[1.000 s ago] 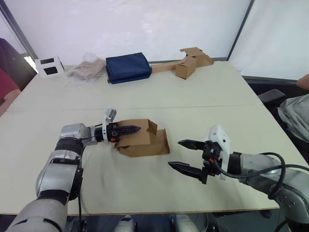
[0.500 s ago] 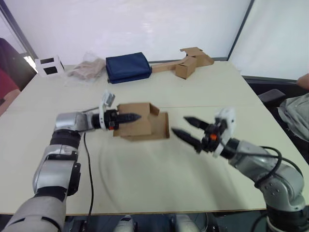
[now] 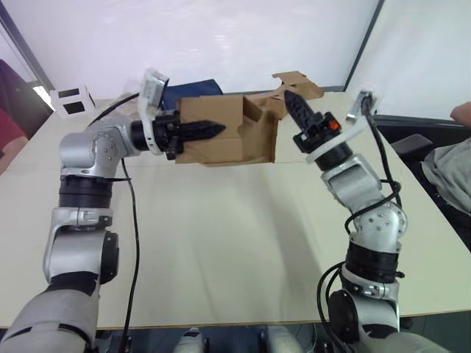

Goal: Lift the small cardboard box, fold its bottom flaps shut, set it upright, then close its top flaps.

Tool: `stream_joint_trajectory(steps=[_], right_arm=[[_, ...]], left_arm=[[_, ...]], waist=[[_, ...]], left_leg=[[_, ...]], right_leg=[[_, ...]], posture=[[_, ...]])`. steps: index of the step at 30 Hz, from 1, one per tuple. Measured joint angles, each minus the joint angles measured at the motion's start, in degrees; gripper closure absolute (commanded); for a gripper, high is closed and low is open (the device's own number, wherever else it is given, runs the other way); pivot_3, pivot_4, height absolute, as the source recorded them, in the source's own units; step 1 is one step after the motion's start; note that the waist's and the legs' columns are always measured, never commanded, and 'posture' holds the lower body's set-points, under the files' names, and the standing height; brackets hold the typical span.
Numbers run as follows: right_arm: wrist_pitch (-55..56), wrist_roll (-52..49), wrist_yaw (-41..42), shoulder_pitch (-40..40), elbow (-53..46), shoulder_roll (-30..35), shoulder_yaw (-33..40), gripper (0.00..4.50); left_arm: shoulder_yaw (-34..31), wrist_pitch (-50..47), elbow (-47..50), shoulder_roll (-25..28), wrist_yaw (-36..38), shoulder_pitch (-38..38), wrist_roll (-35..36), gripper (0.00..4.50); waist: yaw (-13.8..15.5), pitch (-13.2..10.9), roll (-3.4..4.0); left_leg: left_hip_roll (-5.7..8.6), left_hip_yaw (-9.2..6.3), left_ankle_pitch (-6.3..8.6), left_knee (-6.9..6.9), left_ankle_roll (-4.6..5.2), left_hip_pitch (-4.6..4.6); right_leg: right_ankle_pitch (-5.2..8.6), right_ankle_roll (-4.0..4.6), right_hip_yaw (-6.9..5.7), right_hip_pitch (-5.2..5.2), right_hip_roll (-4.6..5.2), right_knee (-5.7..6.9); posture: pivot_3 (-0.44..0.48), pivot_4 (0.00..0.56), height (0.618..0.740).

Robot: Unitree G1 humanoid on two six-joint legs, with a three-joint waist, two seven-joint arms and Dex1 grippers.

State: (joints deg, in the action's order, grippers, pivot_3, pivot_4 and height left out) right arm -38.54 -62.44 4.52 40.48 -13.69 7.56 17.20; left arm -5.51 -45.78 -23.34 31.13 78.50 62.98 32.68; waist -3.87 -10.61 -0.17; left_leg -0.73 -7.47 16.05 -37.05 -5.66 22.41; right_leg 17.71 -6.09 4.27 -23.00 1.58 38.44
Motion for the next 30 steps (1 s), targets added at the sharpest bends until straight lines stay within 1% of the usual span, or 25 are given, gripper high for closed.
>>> stream_joint_trajectory(steps=[7,12,19,24,30], right_arm=[[-1.3,0.3,1.5,-0.8,-0.2,0.7,-3.9,4.48],[-3.1,0.2,4.2,-2.5,-2.5,1.1,-7.4,4.48],[-3.3,0.1,5.8,-2.5,-2.6,1.0,-8.2,4.48],[-3.1,0.6,7.1,-2.4,-2.6,1.0,-9.1,4.48],[-3.0,2.0,8.9,-2.4,-2.6,1.4,-10.6,4.48]], left_arm=[[0.0,-0.1,3.4,0.0,-1.7,-0.1,2.3,4.50],[0.0,-1.6,4.4,0.1,-2.0,-0.4,4.2,4.50],[0.2,-3.3,6.1,0.7,-1.4,-2.1,5.4,4.50],[0.3,-5.2,9.4,1.4,-0.9,-2.6,6.8,4.50],[0.3,-5.4,10.0,1.4,-1.1,-3.1,6.8,4.50]], waist=[[-0.5,0.0,0.01],[-0.4,0.0,0.02],[-0.3,0.0,0.02],[-0.3,0.0,0.02],[-0.3,0.0,0.02]], left_leg=[[-0.01,0.01,0.01,0.02,0.02,0.01],[0.00,0.02,0.03,0.00,0.06,0.02],[0.00,0.02,0.03,0.00,0.06,0.02],[-0.01,0.02,0.03,0.01,0.06,0.02],[0.00,0.02,0.03,0.00,0.06,0.02]], right_leg=[[0.01,0.01,0.04,-0.09,-0.03,0.08],[0.01,0.01,0.05,-0.09,-0.02,0.08],[0.01,0.01,0.04,-0.09,-0.02,0.08],[0.01,0.01,0.04,-0.09,-0.03,0.08],[0.01,0.01,0.04,-0.10,-0.02,0.08]], posture=[[0.000,0.150,0.740],[0.000,0.150,0.740],[0.000,0.150,0.740],[0.000,0.150,0.740],[0.000,0.150,0.740]])
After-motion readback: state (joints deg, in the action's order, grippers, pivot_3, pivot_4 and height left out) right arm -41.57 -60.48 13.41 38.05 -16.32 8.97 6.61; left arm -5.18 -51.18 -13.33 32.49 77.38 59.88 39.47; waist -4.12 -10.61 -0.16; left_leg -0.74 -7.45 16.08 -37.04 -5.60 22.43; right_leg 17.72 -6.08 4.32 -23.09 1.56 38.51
